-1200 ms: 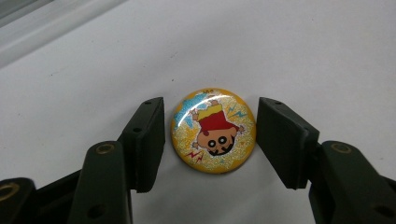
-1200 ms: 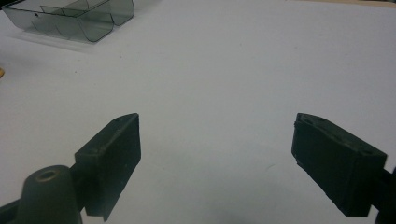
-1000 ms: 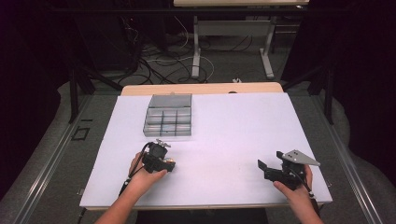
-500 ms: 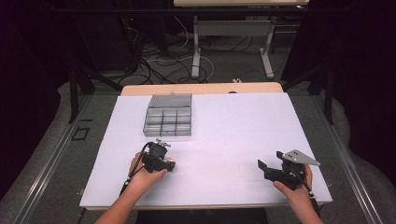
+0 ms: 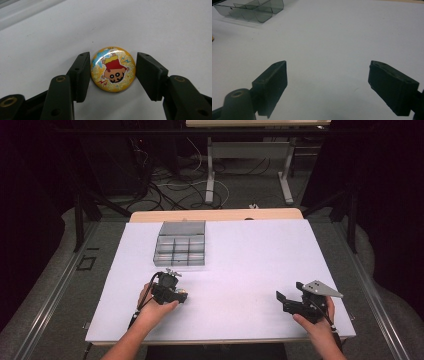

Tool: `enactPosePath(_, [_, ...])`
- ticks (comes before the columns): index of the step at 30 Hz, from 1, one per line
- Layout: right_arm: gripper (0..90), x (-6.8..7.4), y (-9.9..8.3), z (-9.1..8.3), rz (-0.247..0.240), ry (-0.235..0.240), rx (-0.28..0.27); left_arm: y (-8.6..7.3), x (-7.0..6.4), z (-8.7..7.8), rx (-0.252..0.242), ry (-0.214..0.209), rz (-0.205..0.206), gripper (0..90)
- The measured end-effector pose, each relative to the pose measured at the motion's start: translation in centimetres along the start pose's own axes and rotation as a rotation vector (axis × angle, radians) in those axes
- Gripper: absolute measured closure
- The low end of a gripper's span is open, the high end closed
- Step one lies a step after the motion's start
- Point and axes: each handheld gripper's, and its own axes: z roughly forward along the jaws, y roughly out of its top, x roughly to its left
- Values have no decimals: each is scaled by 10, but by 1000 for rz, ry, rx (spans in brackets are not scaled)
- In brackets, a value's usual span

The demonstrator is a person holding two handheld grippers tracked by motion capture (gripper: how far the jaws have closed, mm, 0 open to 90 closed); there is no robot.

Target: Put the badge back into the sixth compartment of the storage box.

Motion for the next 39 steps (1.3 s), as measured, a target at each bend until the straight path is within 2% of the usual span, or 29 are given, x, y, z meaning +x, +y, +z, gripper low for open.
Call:
enactPosePath(11, [149,-1,0,-1,-8,-1,-4,4,2,-5,-20,-4,-12,468])
enactPosePath(16, [149,0,0,-1,4,5,1,7,5,-10,-31,-4,-21,468])
enactPosePath(22, [149,-1,0,0,-3,3,3,12,7,-15,-48,-7,-48,468])
enactPosePath(28, [149,-2,0,-1,-3,0,7,16,9,-19,-54,-5,-43,468])
enactPosePath(29, [149,-2,0,-1,-3,0,7,16,8,-18,-61,-5,-54,468])
enactPosePath(30, [149,-2,0,-1,-3,0,5,17,9,-19,-67,-8,-44,468])
enactPosePath(34, [149,-2,0,-1,-4,2,5,20,8,-21,-71,-7,-58,468])
enactPosePath(37, [149,-2,0,-1,2,1,5,23,10,-22,-77,-7,-47,468])
enactPosePath(38, [149,-2,0,-1,2,1,5,23,8,-22,-85,-5,-64,468])
enactPosePath(39, [149,-2,0,-1,5,2,8,24,10,-23,-84,-5,-52,468])
